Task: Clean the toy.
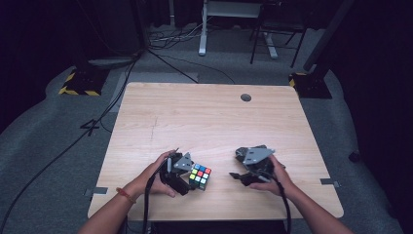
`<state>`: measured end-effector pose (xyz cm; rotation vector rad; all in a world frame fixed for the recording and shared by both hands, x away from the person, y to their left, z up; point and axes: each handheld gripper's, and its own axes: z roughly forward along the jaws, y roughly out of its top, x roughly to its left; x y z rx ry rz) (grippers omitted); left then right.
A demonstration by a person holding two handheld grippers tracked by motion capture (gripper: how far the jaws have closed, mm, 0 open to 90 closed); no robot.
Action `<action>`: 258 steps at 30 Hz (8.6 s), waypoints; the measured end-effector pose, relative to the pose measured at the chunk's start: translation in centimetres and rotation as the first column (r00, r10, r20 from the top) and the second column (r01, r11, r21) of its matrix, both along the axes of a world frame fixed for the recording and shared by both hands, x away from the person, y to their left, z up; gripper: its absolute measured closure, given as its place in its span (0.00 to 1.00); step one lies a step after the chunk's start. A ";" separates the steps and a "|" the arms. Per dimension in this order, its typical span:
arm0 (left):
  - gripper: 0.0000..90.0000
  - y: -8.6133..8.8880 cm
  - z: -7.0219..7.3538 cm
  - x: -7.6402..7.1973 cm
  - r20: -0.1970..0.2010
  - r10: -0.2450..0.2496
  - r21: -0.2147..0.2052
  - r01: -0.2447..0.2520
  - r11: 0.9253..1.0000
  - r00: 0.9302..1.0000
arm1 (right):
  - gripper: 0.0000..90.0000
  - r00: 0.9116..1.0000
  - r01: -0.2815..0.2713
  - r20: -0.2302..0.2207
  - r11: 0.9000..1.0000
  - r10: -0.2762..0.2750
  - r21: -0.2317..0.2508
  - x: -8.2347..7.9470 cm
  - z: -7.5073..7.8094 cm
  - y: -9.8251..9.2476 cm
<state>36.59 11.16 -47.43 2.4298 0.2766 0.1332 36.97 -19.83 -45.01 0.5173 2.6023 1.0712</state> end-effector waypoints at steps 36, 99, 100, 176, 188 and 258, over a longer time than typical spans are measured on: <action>0.37 -2.5 -0.9 0.4 -0.028 0.002 -0.043 -0.003 0.999 1.000 | 0.85 0.991 0.087 -0.098 0.996 -0.085 0.020 1.8 -2.7 -6.6; 0.37 -5.7 4.6 -0.1 0.104 -0.033 -0.164 0.050 0.985 0.994 | 0.86 0.990 -0.133 -0.032 0.981 0.139 0.141 -1.8 -0.6 0.3; 0.37 -5.6 4.7 0.0 0.097 -0.030 -0.167 0.046 0.985 0.995 | 0.86 0.989 -0.137 -0.037 0.981 0.144 0.141 -1.9 -0.6 0.4; 0.37 -6.9 4.0 -0.9 0.147 -0.053 -0.195 0.081 0.977 0.988 | 0.86 0.988 -0.110 -0.083 0.975 0.128 0.191 -0.9 -0.8 -1.1; 0.37 -7.1 3.5 -0.9 0.159 -0.061 -0.136 0.083 0.987 0.985 | 0.86 0.984 -0.140 -0.060 0.942 0.166 0.306 -1.5 -0.2 -1.1; 0.37 -6.2 5.4 -0.9 0.172 -0.032 -0.249 0.075 0.966 0.985 | 0.86 0.978 -0.143 -0.100 0.938 0.182 0.316 -1.3 -1.4 -0.5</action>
